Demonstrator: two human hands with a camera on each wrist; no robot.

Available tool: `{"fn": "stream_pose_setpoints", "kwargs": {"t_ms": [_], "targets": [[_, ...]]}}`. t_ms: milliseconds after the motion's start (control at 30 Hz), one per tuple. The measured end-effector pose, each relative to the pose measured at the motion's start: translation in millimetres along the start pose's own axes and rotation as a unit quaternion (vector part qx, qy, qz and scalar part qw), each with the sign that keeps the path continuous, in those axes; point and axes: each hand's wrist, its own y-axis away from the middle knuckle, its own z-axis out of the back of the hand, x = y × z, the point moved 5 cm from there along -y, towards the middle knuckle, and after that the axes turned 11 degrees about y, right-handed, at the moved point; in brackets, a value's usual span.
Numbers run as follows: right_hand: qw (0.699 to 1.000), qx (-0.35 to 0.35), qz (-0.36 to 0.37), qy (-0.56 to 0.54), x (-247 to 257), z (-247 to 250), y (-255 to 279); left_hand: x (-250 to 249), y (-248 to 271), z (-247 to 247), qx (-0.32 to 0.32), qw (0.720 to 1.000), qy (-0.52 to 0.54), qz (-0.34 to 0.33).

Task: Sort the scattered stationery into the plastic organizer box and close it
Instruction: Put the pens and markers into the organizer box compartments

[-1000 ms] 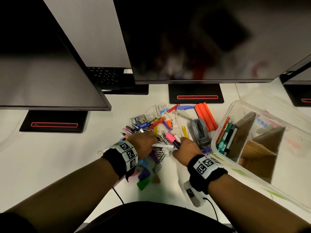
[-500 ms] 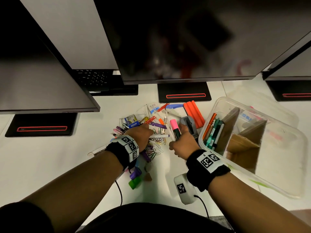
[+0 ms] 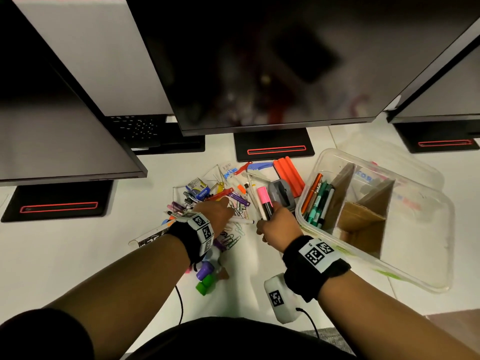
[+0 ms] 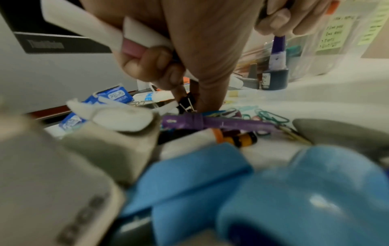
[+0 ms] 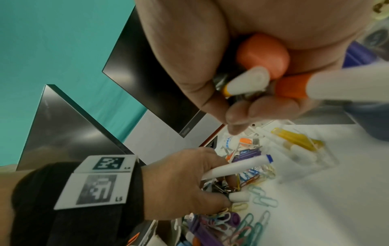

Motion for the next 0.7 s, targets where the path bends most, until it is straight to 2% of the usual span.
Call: {"fn": "stream_pose_setpoints", "kwargs": {"t_ms": [167, 300, 500, 633, 700], "targets": [[0.999, 0.032, -0.018, -0.014, -10, -2, 2, -4, -1, -5, 0.017, 1.000, 0.004, -0.017], [0.999, -0.009, -0.044, 0.006, -23, -7, -5, -2, -2, -4, -0.011, 0.996, 0.084, -0.017], [0.996, -0.049, -0.070, 0.031, -13, -7, -16, 31, 7, 12, -0.058, 0.990, 0.118, 0.051], [0.992, -0.070, -0.056, 0.094, 4, -11, -31, 68, 19, 20, -0.085, 0.983, 0.126, 0.106], [0.987, -0.068, -0.040, 0.138, 11, -17, -37, 85, 27, 22, -0.077, 0.982, 0.111, 0.134]]}}
